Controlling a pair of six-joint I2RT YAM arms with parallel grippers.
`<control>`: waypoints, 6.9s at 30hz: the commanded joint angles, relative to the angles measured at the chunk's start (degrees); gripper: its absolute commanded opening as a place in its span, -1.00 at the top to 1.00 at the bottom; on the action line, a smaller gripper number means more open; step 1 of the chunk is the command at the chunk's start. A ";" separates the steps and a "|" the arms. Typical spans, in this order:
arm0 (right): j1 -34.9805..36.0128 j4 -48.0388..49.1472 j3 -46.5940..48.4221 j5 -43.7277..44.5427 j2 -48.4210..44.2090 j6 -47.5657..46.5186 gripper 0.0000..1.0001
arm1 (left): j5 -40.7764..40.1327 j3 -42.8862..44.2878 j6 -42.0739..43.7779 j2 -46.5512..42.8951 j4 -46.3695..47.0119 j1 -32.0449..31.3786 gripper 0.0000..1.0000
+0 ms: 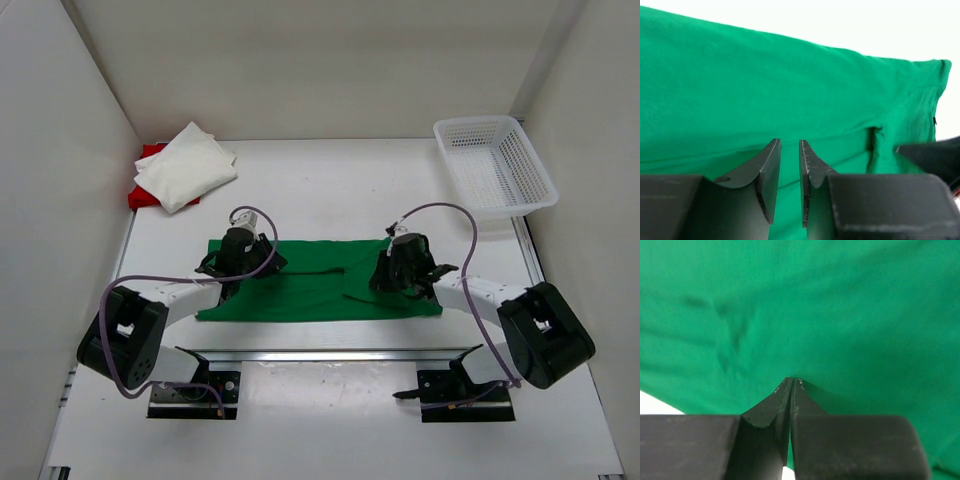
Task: Fold and stack the t-shirts
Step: Fold the other side of the tshirt into a rectangle, then rotate the tshirt 90 degrees, then grab the bottom of the folded rectangular tshirt with both arms, then fold the folded rectangular tshirt in 1/3 of the way
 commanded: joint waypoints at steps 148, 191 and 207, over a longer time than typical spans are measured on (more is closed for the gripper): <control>-3.09 -13.68 -19.05 -9.99 -25.38 9.24 0.49 | 7.49 -8.99 3.21 -7.05 -16.01 -16.82 0.22; -14.60 -7.54 31.38 -14.46 19.33 -5.97 0.99 | 5.30 31.06 4.60 18.33 -17.51 5.06 1.00; -17.24 -4.64 37.73 -16.32 25.34 -5.96 0.60 | 7.22 30.56 -0.84 21.89 -4.86 9.01 0.52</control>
